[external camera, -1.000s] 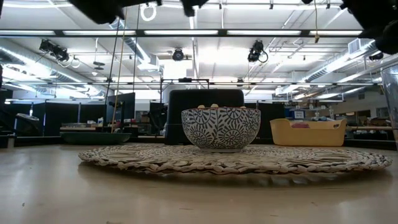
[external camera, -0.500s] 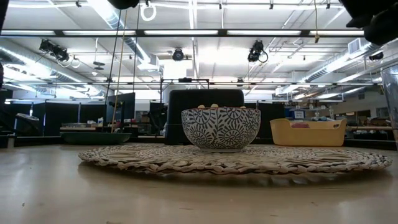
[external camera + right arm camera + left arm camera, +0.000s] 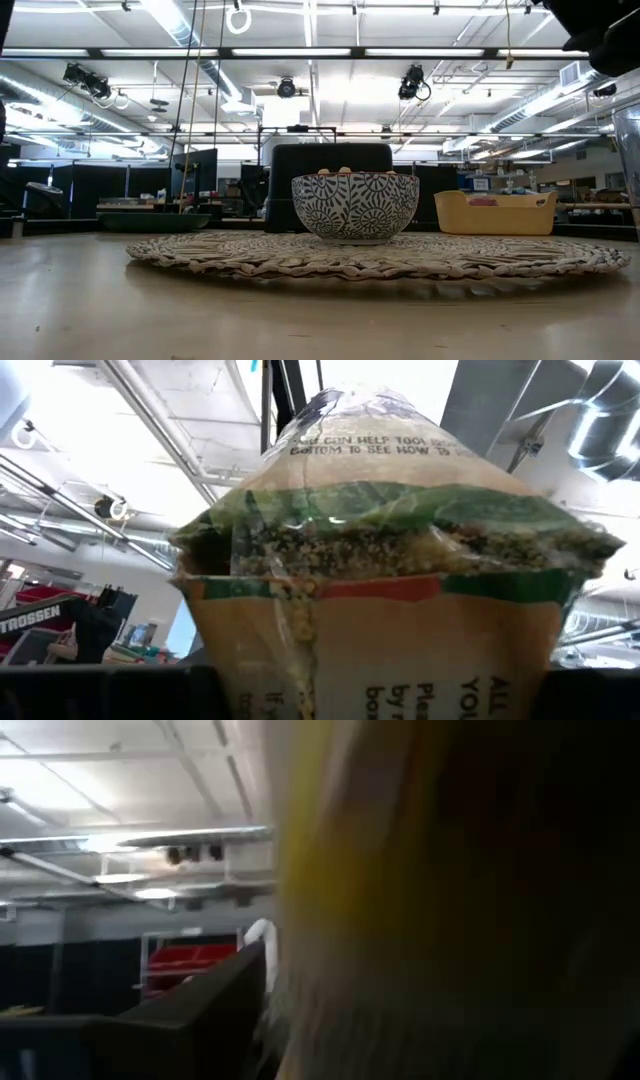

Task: Arrange a breakfast setting
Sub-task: Pour the cereal from the yellow cereal box into the red bowl

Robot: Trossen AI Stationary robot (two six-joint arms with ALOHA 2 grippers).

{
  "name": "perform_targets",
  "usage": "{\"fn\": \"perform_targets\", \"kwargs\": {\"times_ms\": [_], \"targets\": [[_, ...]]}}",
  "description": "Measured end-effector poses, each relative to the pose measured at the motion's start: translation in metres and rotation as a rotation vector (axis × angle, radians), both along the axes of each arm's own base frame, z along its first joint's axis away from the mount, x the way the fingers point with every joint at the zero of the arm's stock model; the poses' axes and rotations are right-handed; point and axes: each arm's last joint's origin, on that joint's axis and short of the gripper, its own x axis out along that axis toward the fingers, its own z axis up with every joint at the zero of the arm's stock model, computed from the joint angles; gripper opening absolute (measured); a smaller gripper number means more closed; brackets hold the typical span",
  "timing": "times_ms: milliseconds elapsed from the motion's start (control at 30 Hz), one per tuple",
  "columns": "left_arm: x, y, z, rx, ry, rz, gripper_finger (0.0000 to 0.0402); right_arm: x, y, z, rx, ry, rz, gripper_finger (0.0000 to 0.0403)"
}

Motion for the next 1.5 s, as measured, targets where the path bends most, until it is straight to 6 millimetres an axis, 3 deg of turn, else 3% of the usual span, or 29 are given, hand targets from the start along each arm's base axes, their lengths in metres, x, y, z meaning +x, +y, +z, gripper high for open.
{"fn": "perform_targets", "kwargs": {"times_ms": [367, 533, 833, 1067, 1267, 1500], "targets": [[-0.002, 0.001, 0.004, -0.022, -0.038, -0.019, 0.0107, 0.0, -0.001, -0.003, 0.04, 0.022, -0.024, 0.0169], [-0.002, 0.001, 0.004, -0.025, -0.041, -0.015, 0.006, 0.001, -0.003, -0.004, 0.086, 0.044, -0.04, 0.0186], [-0.004, 0.002, 0.007, -0.022, -0.021, -0.014, 0.0066, 0.008, -0.003, -0.012, 0.087, 0.151, -0.065, 0.0272], [-0.024, 0.008, 0.031, -0.018, 0.09, 0.001, 0.0056, 0.012, 0.001, -0.021, 0.042, 0.292, -0.057, 0.0348], [-0.048, 0.007, 0.048, -0.01, 0.218, -0.01, 0.0056, 0.011, 0.01, -0.03, 0.02, 0.421, -0.073, 0.0363], [-0.092, 0.009, 0.057, 0.028, 0.511, -0.012, 0.0056, 0.01, 0.026, -0.043, 0.003, 0.574, -0.089, 0.0362]]}}
